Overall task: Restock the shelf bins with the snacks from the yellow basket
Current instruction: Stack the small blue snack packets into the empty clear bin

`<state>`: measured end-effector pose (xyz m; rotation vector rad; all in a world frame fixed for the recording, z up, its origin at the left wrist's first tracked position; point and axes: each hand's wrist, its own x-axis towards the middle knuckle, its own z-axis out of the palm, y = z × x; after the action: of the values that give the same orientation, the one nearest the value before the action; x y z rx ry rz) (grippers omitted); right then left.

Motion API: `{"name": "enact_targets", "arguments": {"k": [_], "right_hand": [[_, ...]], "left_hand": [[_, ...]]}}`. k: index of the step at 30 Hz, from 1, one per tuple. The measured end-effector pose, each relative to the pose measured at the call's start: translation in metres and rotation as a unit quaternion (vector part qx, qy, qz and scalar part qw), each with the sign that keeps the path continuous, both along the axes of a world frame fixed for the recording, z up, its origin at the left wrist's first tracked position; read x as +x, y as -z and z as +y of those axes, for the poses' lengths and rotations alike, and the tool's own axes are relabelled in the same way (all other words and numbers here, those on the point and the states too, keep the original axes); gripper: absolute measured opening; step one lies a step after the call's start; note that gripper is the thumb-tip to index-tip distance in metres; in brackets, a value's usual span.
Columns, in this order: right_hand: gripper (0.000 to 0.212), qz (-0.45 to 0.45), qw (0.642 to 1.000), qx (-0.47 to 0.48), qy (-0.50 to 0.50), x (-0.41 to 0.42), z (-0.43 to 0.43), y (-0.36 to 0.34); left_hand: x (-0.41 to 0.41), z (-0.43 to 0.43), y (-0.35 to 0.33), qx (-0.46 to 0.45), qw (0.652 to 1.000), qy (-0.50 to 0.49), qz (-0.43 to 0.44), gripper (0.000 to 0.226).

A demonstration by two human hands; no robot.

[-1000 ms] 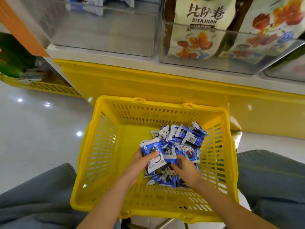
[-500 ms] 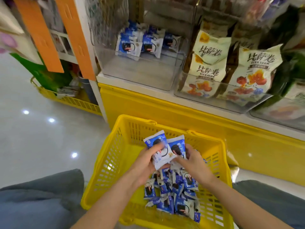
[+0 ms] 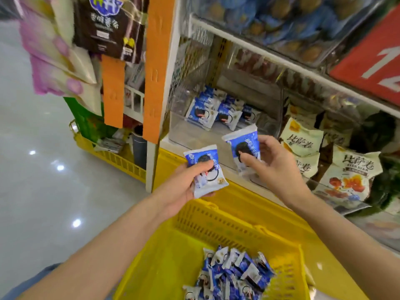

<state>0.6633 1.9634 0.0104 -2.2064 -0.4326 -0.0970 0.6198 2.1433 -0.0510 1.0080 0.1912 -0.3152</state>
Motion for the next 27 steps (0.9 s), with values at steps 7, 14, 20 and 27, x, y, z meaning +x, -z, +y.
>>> {"name": "enact_targets", "arguments": {"k": [7, 14, 20, 27], "right_hand": [[0.046, -0.085, 0.949, -0.266, 0.146, 0.111, 0.035, -0.021], [0.043, -0.016, 0.869, -0.455, 0.194, 0.183, 0.036, -0.014], [0.041, 0.008, 0.852, -0.498, 0.161, 0.212, 0.035, -0.001], [0.042, 0.057, 0.870, -0.467, 0.147, 0.240, 0.022, 0.011]], "left_hand": [[0.032, 0.028, -0.018, 0.004, 0.999, -0.050, -0.019, 0.027], [0.052, 0.051, -0.014, -0.035, 0.995, -0.095, -0.016, 0.030], [0.064, 0.057, -0.011, -0.052, 0.996, -0.065, -0.039, 0.029], [0.072, 0.059, -0.008, -0.041, 0.997, -0.051, -0.027, 0.028]]}}
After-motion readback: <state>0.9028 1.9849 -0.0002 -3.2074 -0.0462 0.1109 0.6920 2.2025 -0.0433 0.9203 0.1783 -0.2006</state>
